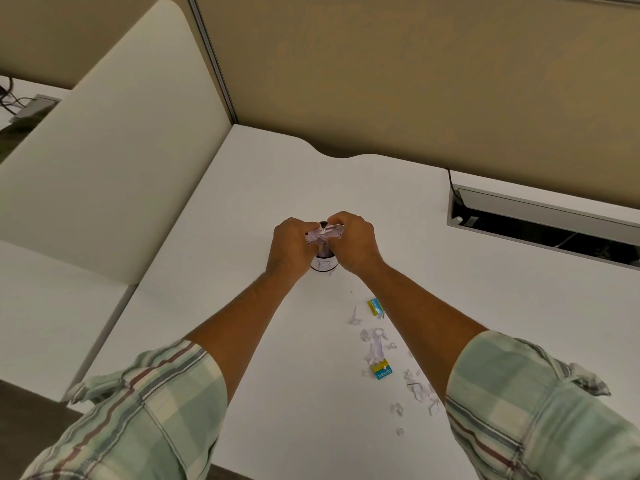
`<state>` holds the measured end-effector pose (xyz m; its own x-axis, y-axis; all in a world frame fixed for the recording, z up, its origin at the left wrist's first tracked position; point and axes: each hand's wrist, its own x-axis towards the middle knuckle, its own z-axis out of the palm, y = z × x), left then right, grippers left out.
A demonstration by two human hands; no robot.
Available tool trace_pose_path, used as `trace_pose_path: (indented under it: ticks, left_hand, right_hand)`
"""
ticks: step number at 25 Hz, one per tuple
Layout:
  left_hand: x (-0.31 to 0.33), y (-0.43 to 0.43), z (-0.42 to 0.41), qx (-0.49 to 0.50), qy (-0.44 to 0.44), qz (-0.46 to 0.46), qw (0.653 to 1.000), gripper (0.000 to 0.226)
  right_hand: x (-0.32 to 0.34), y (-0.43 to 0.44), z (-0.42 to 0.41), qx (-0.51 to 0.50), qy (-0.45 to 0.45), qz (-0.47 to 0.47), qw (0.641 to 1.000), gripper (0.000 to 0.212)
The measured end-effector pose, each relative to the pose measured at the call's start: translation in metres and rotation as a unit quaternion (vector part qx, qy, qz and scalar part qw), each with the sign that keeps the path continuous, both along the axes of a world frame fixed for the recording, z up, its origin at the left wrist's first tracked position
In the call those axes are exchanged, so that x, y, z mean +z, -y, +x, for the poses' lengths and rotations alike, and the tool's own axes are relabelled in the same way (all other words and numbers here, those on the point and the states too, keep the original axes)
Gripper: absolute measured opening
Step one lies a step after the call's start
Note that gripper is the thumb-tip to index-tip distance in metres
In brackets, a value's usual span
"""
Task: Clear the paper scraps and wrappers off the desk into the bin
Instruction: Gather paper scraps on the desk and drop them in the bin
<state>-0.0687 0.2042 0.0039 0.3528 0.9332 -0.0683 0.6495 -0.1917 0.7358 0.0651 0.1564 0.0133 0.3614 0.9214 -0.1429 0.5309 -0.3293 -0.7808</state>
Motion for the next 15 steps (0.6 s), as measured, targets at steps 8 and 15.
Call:
trace_pose_path:
  ticks: [8, 15]
  left_hand:
    - [-0.008, -0.006, -0.005, -0.024, -0.112, 0.013, 0.993, 0.019]
    - [-0.008, -0.009, -0.008, -0.058, -0.083, 0.002, 0.995, 0.016]
  right_hand:
    - [-0.004, -0.006, -0.005, 0.076, 0.199, -0.046, 0.976, 0.011]
    - [0.004, -0.016, -0.011, 0.096, 0.136, -0.064, 0.984, 0.023]
